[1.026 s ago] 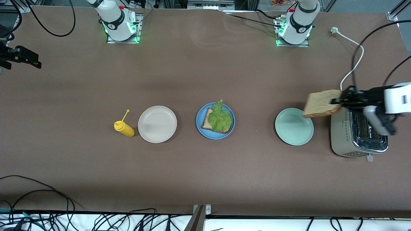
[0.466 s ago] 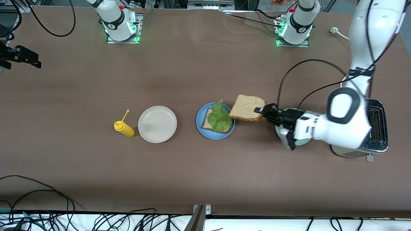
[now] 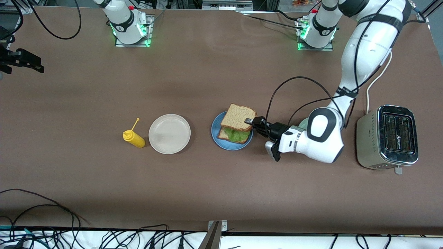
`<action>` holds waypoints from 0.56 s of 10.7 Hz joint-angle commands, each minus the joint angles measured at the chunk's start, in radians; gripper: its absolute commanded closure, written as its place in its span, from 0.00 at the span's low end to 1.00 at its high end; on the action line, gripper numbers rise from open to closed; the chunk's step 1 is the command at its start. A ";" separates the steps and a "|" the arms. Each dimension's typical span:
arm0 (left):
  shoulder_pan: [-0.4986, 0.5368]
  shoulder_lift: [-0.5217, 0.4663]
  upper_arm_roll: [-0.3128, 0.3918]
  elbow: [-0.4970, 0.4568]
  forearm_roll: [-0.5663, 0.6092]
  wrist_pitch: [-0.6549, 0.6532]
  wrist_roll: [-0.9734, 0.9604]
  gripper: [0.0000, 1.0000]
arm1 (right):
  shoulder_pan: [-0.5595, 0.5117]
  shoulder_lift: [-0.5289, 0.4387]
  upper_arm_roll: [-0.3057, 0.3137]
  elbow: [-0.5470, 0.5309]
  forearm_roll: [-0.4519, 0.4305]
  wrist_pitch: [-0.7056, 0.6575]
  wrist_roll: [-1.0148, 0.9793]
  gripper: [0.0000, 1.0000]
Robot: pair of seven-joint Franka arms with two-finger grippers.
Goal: Make sandwich in blue plate with both arms
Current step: 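Carry the bread slice with the left gripper over the blue plate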
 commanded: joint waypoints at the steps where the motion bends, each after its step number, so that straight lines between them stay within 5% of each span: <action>1: -0.013 0.069 0.005 -0.051 -0.044 0.126 0.200 1.00 | -0.002 0.001 -0.026 0.017 0.007 -0.020 0.007 0.00; 5: -0.038 0.078 0.005 -0.049 -0.064 0.172 0.206 1.00 | -0.005 0.009 -0.052 0.019 0.050 -0.017 0.007 0.00; 6: -0.038 0.078 0.007 -0.049 -0.058 0.175 0.206 0.37 | -0.005 0.009 -0.052 0.019 0.049 -0.018 0.007 0.00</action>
